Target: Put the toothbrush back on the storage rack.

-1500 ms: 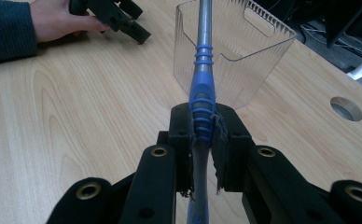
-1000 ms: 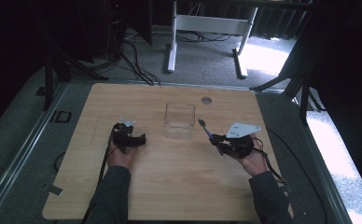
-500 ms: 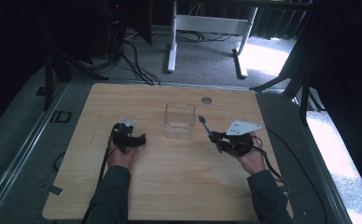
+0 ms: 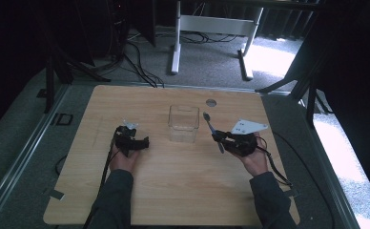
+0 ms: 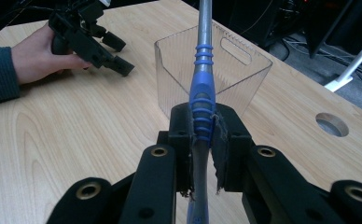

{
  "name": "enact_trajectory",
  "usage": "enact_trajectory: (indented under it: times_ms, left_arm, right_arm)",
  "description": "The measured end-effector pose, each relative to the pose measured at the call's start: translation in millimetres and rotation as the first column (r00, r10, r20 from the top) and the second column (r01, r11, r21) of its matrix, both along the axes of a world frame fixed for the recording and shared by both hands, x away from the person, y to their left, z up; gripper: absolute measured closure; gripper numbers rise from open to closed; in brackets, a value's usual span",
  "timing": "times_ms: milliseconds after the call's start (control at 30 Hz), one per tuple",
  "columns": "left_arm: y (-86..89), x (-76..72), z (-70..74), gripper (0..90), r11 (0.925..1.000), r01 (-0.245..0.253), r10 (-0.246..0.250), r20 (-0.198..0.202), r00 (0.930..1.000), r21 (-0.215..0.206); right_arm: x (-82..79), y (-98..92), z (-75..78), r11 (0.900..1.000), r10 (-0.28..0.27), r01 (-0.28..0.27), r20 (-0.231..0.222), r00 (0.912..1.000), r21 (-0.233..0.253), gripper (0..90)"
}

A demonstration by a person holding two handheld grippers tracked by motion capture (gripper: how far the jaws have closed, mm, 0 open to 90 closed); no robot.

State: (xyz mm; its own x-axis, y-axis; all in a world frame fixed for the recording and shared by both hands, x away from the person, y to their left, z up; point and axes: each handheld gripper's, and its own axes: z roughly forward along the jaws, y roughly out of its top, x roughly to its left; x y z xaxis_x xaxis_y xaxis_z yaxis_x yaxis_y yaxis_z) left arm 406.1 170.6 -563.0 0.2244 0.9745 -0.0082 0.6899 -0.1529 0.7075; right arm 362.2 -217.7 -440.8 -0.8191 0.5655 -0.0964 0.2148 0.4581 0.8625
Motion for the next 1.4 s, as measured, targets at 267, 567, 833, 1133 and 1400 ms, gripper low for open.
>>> enact_trajectory:
  times_ms: [267,567,833,1133,1400]
  left_arm:
    - [0.0,0.0,0.0,13.9,1.0,0.0,0.0,0.0,1.0,0.0]
    - [0.0,0.0,0.1,13.9,1.0,0.0,0.0,-0.001,1.0,0.001]
    - [0.1,0.0,0.1,13.9,1.0,0.0,0.0,-0.001,1.0,0.002]
    - [0.0,0.0,0.0,13.9,1.0,0.0,0.0,0.0,1.0,-0.001]
    - [0.1,0.0,0.1,13.9,1.0,0.001,-0.001,-0.001,1.0,0.0]
  right_arm:
    - [4.0,7.0,6.3,1.0,-0.004,0.004,0.011,0.9999,0.016,79.0]
    - [10.5,18.4,13.8,0.999,0.01,-0.011,0.015,0.9998,0.037,79.0]
    - [19.7,28.6,22.8,0.999,0.015,-0.015,0.023,0.9996,0.035,79.0]
    - [31.9,36.9,29.8,0.998,0.007,-0.008,0.024,0.9997,0.066,79.0]
    - [41.3,48.3,36.3,0.993,0.001,-0.003,0.019,0.9998,0.115,79.0]
